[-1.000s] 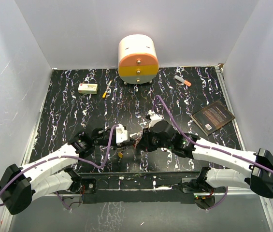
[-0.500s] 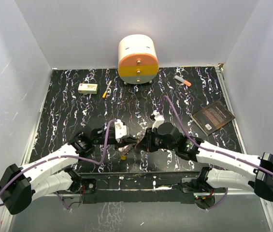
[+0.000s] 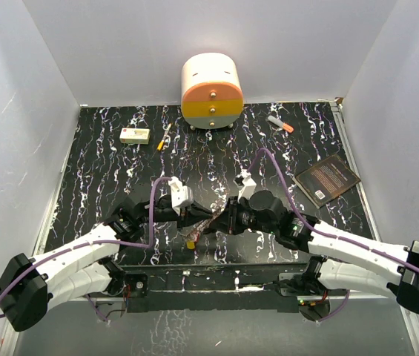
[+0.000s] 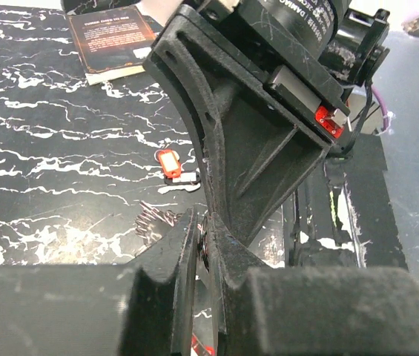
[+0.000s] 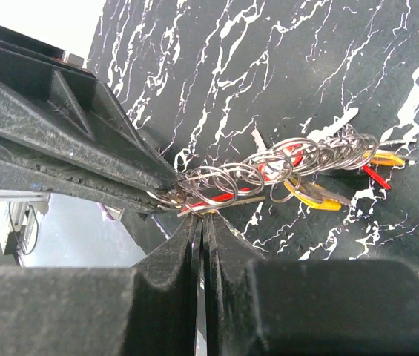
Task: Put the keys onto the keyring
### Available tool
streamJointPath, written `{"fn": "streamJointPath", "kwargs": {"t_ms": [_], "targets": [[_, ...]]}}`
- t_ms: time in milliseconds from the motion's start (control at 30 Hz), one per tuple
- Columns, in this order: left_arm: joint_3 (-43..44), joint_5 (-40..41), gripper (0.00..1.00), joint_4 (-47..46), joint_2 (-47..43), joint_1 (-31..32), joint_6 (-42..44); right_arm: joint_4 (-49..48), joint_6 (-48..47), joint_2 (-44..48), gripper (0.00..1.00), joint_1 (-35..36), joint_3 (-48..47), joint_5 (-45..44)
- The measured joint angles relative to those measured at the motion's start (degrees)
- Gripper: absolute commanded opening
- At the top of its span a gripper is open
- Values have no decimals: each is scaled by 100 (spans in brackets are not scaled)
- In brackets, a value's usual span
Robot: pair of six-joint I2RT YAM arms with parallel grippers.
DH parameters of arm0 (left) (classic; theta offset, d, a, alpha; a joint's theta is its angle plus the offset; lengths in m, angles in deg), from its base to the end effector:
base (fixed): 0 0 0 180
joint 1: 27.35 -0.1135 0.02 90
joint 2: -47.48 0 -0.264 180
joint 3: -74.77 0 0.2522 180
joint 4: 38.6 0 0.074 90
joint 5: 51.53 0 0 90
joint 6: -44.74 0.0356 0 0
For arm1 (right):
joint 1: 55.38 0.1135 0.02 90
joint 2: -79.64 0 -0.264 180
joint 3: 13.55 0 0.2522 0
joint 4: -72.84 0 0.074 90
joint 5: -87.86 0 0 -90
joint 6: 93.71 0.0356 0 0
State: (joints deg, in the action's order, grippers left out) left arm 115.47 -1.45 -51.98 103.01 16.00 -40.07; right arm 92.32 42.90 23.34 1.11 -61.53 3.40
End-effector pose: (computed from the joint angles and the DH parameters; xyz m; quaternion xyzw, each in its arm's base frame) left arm 0.1411 -0.1646 0.2640 0.4939 0.5156 -0.4455 0.5402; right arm 0.1185 0.1852 0.2456 -0.0985 0.8499 0.4298 0.2884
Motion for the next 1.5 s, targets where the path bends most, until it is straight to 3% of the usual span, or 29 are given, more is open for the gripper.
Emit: {"fn": "streamJointPath", "kwargs": {"t_ms": [200,467,933,1500], "targets": [[-68,111,0,-284,-35,-13,-409,-2,-31,264,9,2,37,7],[-280,341,0,-664,-74,-107,-1005,22,-223,450,26,2,44,68],[-461,356,0,-1325,-79,-162,-2090,400,-1661,1563,29,2,39,-260],[-640,103,0,-2485,-46,-162,-3722,-136,-2955,1478,33,2,24,542]]}}
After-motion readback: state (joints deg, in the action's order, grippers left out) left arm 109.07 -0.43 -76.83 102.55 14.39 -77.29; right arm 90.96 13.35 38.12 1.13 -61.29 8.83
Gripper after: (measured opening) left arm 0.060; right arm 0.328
